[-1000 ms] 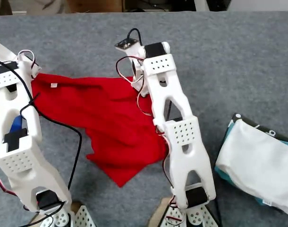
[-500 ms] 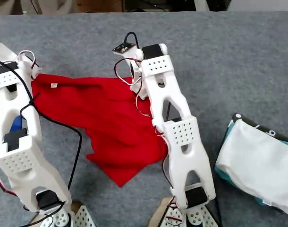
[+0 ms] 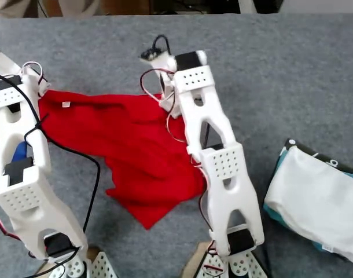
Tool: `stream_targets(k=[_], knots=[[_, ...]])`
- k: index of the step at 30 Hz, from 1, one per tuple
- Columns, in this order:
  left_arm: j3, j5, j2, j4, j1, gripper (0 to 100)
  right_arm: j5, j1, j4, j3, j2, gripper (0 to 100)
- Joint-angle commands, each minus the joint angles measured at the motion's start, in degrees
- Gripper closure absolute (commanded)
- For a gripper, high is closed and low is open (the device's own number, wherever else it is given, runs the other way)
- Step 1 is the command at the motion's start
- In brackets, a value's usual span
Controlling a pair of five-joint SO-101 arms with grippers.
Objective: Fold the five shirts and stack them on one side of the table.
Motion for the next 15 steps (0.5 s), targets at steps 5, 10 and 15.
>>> stream_targets(k=[5,10,15], knots=[[-19.3,0.0,-1.3,12.7,2.7,98,-4.6,-0.7,-0.5,-4.0,-14.8,99.3],[-36.6,-0.1,-1.3,24.1,3.8,98,-4.7,1.0,0.6,-9.6,-24.7,99.3],[-56.7,-2.5,-0.8,37.5,4.7,98,-4.6,5.0,0.6,-13.4,-35.4,99.2]])
